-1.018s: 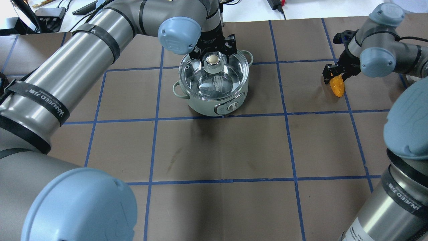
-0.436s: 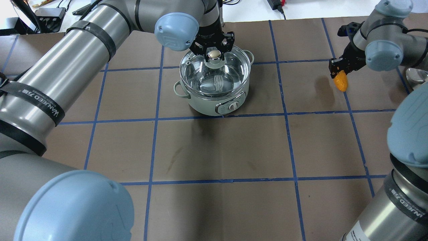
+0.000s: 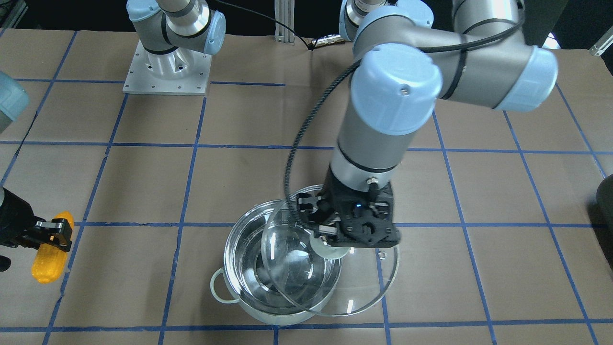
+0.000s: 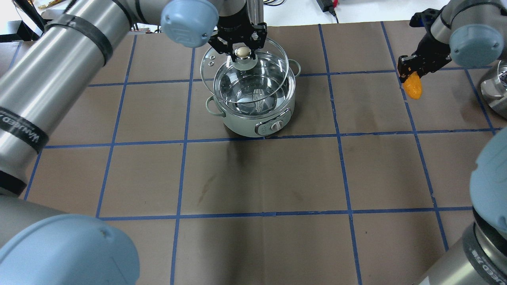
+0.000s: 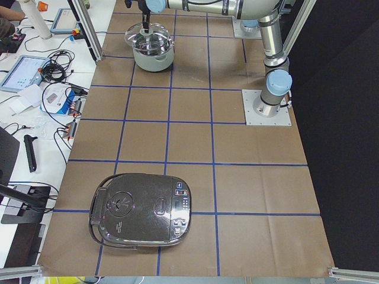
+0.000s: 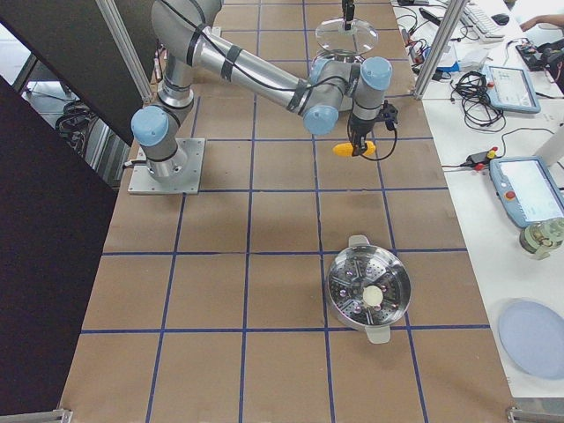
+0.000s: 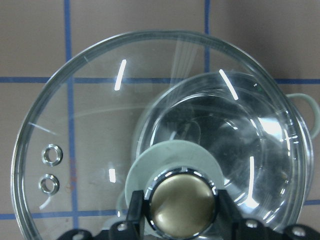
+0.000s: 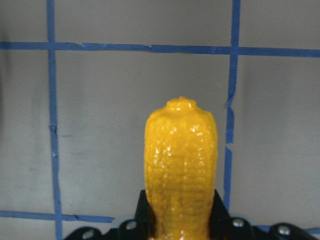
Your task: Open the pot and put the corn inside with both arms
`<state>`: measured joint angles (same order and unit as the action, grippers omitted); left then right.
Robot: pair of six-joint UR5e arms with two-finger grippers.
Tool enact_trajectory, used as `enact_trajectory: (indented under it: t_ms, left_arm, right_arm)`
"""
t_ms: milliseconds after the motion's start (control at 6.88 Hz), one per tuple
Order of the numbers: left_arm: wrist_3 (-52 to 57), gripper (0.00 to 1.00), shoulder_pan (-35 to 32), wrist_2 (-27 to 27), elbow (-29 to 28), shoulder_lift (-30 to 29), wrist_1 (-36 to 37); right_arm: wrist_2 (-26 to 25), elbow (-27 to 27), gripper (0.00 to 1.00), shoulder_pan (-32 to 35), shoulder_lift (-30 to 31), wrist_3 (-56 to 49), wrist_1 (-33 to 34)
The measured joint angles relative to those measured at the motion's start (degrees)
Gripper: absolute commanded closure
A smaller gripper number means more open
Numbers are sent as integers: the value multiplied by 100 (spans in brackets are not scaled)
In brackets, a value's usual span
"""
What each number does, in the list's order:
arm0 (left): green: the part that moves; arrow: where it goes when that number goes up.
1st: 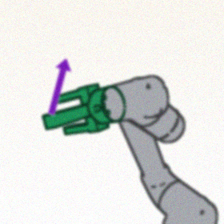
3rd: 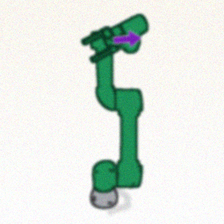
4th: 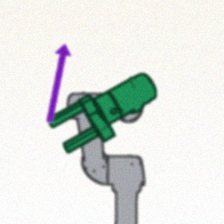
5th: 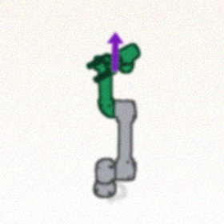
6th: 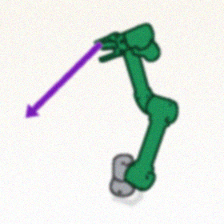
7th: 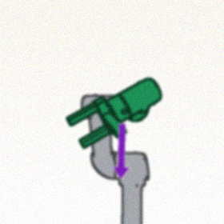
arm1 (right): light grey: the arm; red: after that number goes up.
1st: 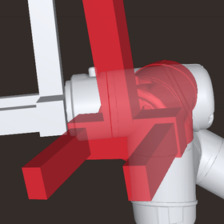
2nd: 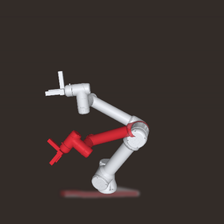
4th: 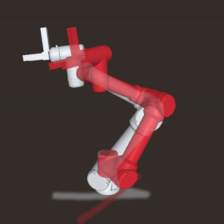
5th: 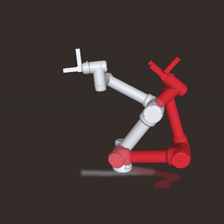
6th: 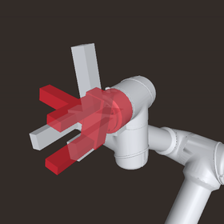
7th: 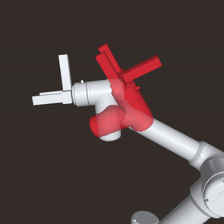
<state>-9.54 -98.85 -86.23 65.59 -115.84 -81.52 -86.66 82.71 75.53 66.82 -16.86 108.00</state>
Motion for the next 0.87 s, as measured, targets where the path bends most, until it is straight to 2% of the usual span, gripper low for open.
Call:
enact_trajectory:
  t_ms: [436, 727, 873]
  left_arm:
    - [1399, 99, 928, -256, 383, 91, -63]
    - [2287, 99, 1654, -318, 823, 77, 101]
    - [2485, 99, 1837, -266, 1098, 50, 327]
  right_arm:
    - [233, -804, 93, 1627, -374, 1888, -26]
    - [255, -1071, 93, 2624, -787, 3117, 337]
    - [193, -1165, 92, 2915, -979, 3397, 533]
